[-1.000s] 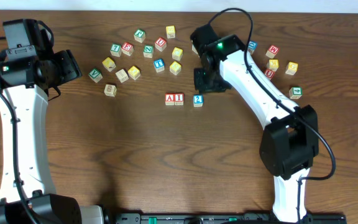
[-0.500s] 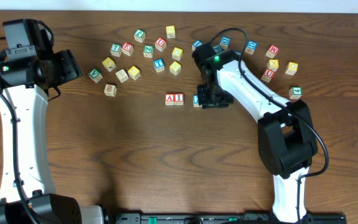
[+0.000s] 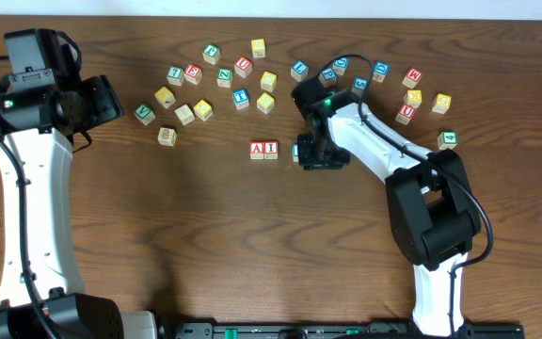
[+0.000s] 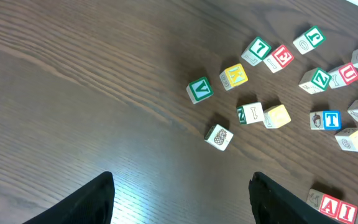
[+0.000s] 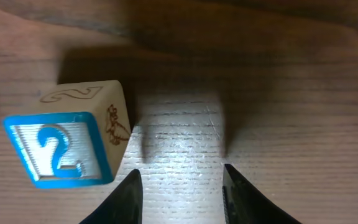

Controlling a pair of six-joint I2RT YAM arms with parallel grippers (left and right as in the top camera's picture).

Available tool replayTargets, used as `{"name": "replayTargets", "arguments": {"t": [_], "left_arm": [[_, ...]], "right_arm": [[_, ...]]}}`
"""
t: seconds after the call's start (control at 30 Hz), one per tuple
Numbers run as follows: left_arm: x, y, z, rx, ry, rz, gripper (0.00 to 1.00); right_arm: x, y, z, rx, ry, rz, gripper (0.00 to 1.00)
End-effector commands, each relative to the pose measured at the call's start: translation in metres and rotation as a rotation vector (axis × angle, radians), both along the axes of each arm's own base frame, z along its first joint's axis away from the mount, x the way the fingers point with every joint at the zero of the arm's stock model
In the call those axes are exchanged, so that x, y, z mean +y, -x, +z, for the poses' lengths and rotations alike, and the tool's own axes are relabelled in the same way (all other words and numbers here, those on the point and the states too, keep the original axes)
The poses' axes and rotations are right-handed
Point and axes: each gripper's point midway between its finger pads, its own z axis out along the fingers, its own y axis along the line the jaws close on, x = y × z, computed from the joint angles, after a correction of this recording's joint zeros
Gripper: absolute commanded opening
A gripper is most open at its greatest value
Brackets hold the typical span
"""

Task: Spell out AI2
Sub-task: 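Push the '2' block left against the 'I' block with the right gripper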

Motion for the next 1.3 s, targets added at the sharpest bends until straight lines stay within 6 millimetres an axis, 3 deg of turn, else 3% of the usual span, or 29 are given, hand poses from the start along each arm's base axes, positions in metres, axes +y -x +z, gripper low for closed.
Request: {"name": "replayTargets", "arguments": {"t": [0.0, 0.43, 0.63, 0.8, 0.97, 1.27], "left_arm": [[0.002, -0.001, 0.002, -0.004, -0.011, 0.0, 0.69], [0.002, -0.001, 0.002, -0.004, -0.011, 0.0, 0.69], [0.002, -0.001, 0.002, -0.004, -0.011, 0.0, 0.68], [0.002, -0.001, 0.002, -0.004, -0.011, 0.0, 0.69], [0.002, -0.001, 0.002, -0.004, -0.011, 0.0, 0.68], [0.002, -0.001, 0.002, -0.003, -0.011, 0.0, 0.69]], "right_arm": [[0.001, -0.001, -0.006, -0.002, -0.004, -0.014, 0.37], [0.012, -0.008, -0.004, -0.037, -0.036, 0.006, 0.36], [-0.002, -0.004, -0.003, 0.002, -0.014, -0.019, 0.34], [-0.013, -0.022, -0.002, -0.041, -0.035, -0.062, 0.36], [-0.009, -0.038, 0.0, -0.101, -0.064, -0.067, 0.37], [0.002, -0.041, 0.0, -0.128, -0.08, -0.048, 0.38]]}}
